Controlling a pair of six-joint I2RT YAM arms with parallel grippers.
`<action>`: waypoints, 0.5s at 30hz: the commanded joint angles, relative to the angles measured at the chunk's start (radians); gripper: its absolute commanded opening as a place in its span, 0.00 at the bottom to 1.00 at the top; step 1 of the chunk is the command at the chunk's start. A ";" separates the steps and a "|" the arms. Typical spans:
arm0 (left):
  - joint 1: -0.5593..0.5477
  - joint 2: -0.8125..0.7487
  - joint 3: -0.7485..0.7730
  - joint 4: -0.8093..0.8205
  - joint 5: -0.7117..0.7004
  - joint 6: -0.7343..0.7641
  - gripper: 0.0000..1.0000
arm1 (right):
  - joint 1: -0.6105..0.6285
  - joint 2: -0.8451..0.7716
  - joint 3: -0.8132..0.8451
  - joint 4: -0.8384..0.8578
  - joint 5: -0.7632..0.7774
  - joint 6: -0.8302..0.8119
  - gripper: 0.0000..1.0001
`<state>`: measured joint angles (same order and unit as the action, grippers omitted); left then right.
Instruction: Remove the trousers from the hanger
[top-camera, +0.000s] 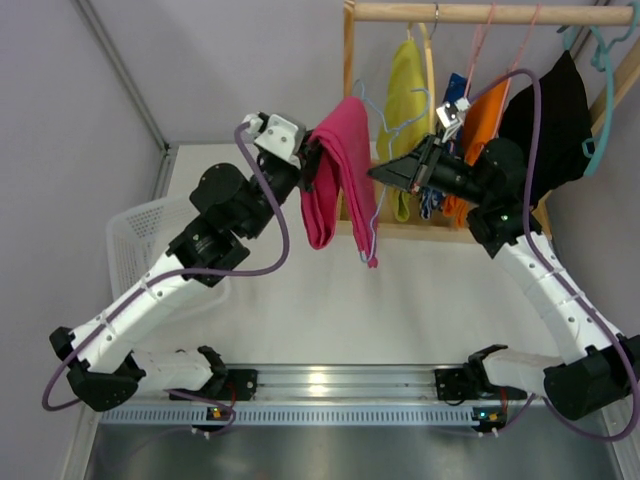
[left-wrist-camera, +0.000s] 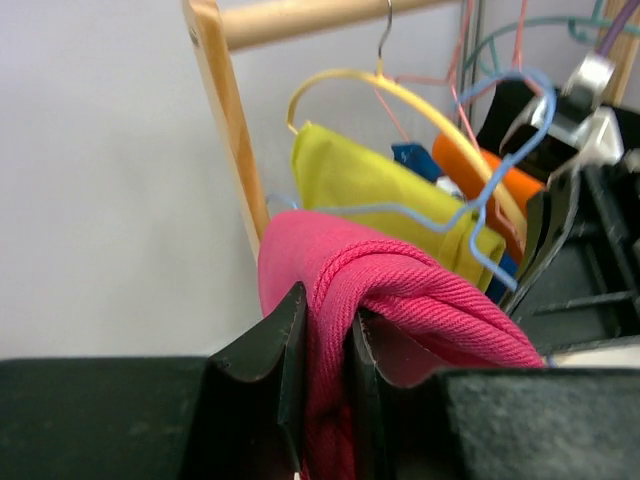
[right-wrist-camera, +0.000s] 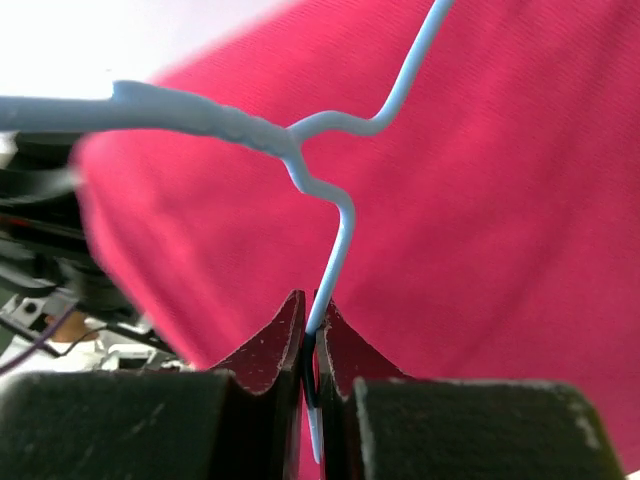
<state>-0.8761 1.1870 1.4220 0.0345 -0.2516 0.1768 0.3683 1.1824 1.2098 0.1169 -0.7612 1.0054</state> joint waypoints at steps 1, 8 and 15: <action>0.014 -0.040 0.165 0.185 0.003 -0.033 0.00 | -0.017 0.014 0.013 -0.051 0.033 -0.080 0.00; 0.043 0.009 0.346 0.188 -0.011 -0.034 0.00 | -0.016 0.037 -0.004 -0.114 0.085 -0.126 0.00; 0.091 0.007 0.376 0.189 -0.044 -0.010 0.00 | -0.017 0.039 -0.006 -0.114 0.080 -0.136 0.00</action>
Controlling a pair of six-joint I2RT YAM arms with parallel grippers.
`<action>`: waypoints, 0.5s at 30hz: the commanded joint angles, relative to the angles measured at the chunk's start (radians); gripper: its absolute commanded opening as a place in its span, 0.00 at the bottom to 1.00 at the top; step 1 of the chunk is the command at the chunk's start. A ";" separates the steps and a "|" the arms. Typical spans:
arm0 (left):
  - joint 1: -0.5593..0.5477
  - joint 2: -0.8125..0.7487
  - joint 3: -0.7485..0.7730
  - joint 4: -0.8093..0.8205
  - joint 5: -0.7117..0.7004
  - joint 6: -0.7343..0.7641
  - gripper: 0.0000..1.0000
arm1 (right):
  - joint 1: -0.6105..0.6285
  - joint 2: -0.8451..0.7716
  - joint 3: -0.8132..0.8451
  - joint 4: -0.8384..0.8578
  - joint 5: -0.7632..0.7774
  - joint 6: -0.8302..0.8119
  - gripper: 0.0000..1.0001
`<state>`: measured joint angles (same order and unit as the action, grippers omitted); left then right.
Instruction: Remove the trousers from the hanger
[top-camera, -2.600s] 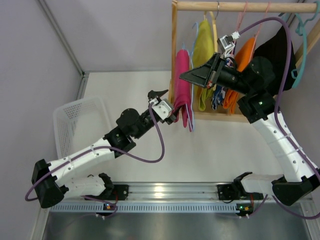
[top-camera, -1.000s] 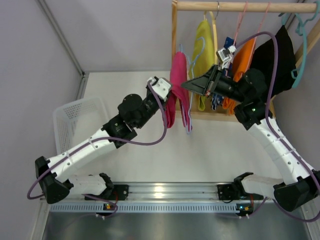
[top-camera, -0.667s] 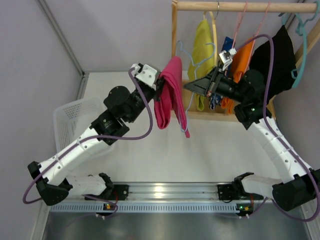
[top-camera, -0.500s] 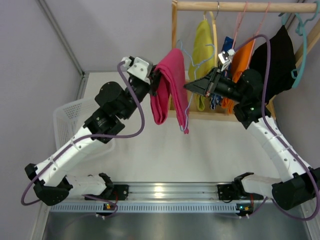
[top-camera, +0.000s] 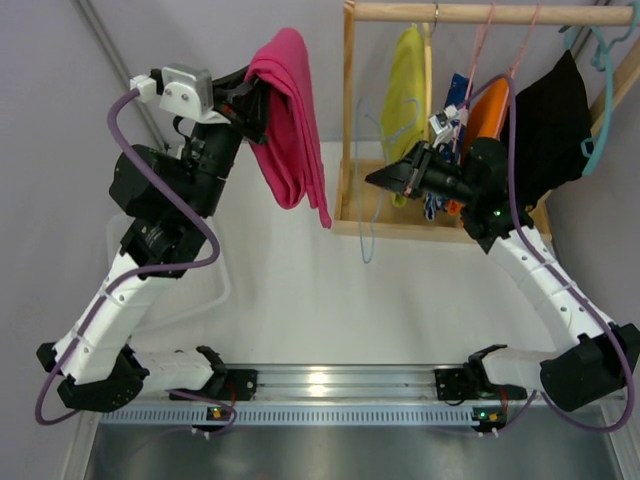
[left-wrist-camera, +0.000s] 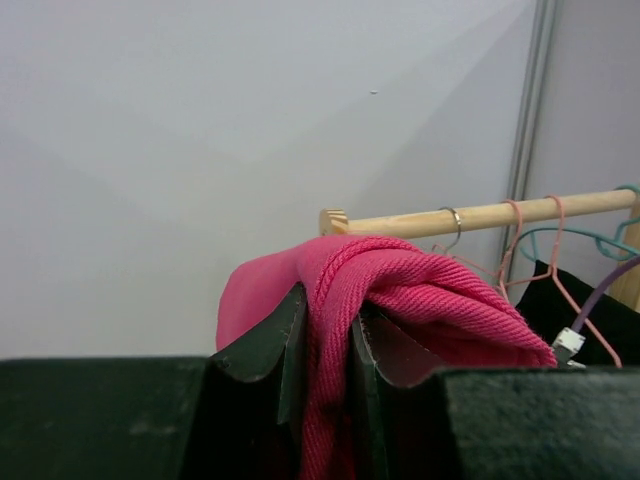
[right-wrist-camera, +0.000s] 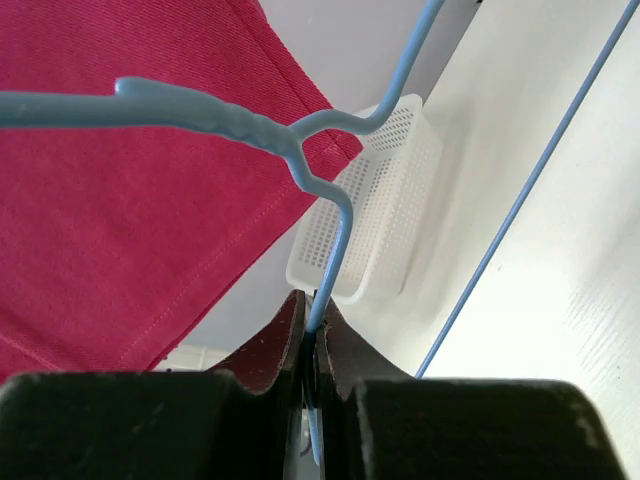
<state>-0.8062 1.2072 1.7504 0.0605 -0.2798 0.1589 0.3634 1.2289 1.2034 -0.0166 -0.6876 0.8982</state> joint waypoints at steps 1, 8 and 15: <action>0.033 -0.018 0.043 0.163 -0.034 0.016 0.00 | -0.011 -0.011 0.002 0.020 0.005 -0.030 0.00; 0.341 -0.156 -0.153 0.219 -0.163 -0.001 0.00 | -0.012 -0.032 0.007 -0.022 0.008 -0.065 0.00; 0.510 -0.314 -0.299 0.225 -0.216 0.134 0.00 | -0.011 -0.042 0.025 -0.043 0.010 -0.090 0.00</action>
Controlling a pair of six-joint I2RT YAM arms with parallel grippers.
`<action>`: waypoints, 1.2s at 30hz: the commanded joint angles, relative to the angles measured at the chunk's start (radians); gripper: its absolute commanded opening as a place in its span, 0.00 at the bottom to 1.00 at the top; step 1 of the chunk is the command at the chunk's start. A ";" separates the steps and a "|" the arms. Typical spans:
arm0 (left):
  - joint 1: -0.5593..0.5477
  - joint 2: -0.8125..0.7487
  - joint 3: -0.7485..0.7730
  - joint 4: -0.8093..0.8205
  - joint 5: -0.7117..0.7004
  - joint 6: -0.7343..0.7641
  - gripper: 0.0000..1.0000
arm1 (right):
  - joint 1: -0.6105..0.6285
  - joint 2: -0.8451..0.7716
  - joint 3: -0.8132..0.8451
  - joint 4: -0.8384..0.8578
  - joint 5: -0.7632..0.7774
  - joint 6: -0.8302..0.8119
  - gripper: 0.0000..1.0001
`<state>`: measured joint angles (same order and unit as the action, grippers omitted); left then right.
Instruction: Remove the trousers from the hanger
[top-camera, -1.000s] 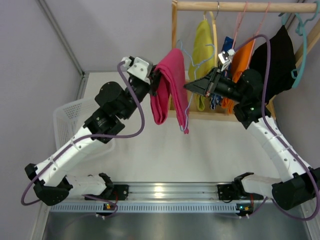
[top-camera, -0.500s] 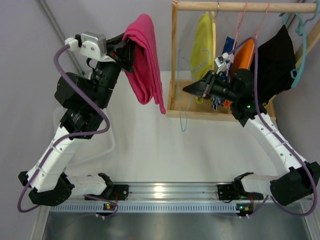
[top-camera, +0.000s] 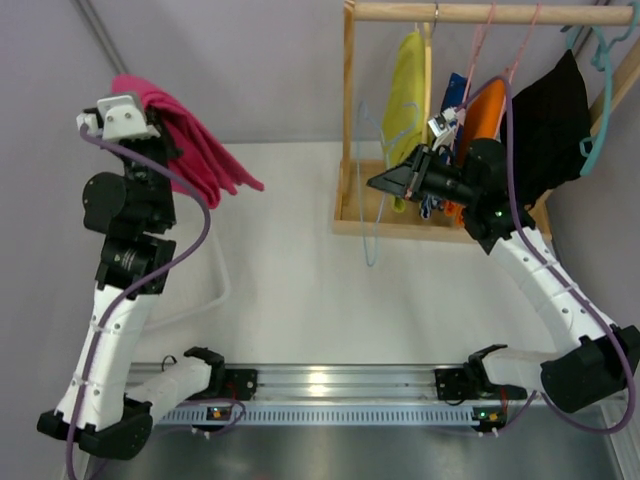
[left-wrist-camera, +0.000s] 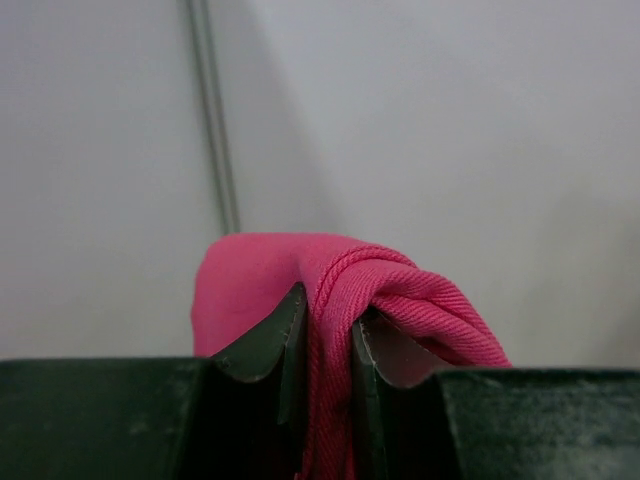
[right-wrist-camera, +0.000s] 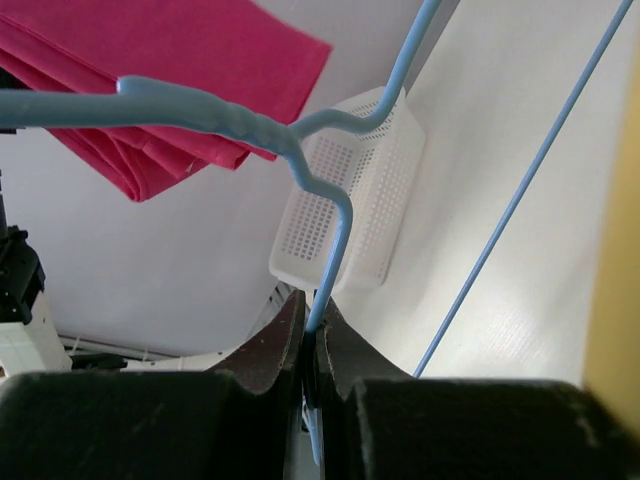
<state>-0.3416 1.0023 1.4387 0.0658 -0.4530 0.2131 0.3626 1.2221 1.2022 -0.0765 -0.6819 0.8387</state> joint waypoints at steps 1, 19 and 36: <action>0.065 -0.138 0.003 0.182 -0.050 0.088 0.00 | -0.011 -0.038 0.026 0.020 0.002 -0.027 0.00; 0.510 -0.626 -0.475 -0.061 -0.188 0.111 0.00 | -0.011 -0.130 0.103 -0.152 -0.018 -0.185 0.00; 0.518 -0.342 -0.704 0.028 0.056 0.092 0.00 | -0.010 -0.174 0.125 -0.241 0.001 -0.247 0.00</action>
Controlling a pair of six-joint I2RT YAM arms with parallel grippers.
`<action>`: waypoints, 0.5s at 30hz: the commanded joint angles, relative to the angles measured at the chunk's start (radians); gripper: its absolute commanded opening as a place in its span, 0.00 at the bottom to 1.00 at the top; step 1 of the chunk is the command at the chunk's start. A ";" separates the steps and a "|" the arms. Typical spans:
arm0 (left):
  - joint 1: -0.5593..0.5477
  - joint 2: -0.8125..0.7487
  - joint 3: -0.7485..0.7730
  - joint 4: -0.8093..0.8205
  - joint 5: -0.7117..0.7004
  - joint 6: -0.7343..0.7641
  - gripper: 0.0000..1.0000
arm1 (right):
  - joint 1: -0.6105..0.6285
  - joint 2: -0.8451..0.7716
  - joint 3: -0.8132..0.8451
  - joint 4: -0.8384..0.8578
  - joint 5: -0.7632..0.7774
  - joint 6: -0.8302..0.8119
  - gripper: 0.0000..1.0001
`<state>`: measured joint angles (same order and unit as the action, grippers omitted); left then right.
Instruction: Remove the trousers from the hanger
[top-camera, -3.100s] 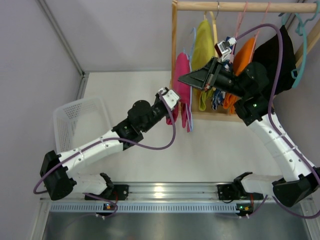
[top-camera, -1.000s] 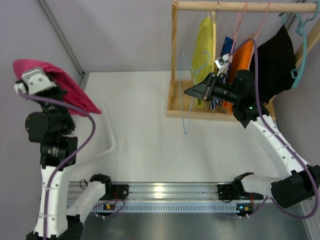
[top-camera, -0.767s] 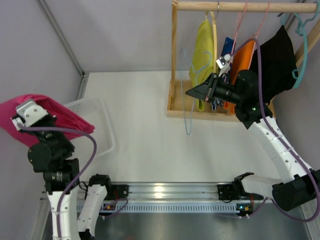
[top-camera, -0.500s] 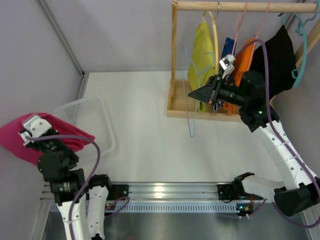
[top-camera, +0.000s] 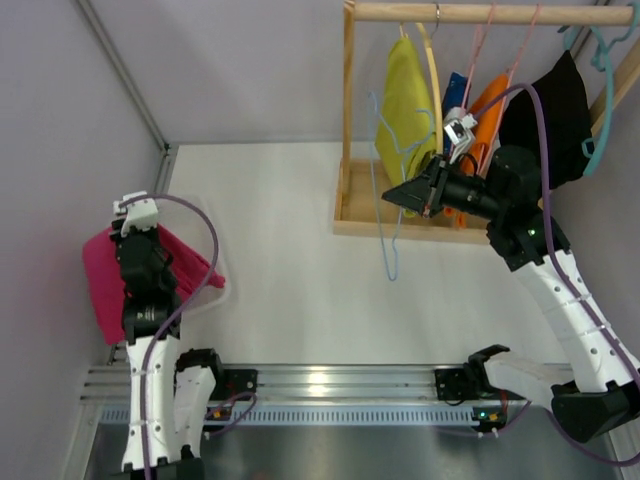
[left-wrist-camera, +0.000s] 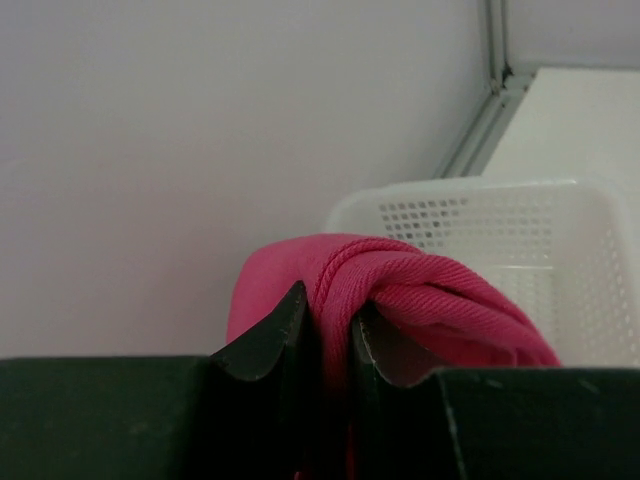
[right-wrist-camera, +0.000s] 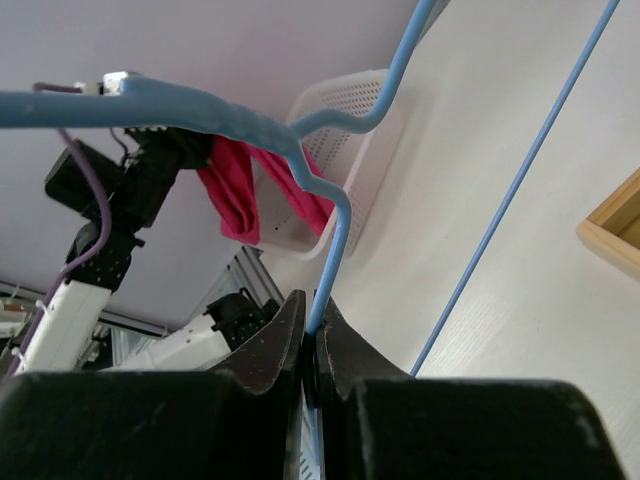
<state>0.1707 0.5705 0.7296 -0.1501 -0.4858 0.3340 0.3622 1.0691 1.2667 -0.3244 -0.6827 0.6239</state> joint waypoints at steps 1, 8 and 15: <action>0.006 0.126 0.008 0.257 0.108 -0.039 0.00 | -0.009 -0.021 0.060 0.004 0.006 -0.030 0.00; 0.006 0.454 0.082 0.365 0.179 -0.131 0.00 | -0.011 -0.018 0.066 -0.001 0.014 -0.035 0.00; 0.006 0.750 0.154 0.366 0.152 -0.191 0.00 | -0.011 -0.017 0.085 -0.037 0.035 -0.041 0.00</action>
<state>0.1703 1.2758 0.8303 0.0994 -0.3260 0.2016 0.3622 1.0691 1.2850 -0.3698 -0.6640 0.6090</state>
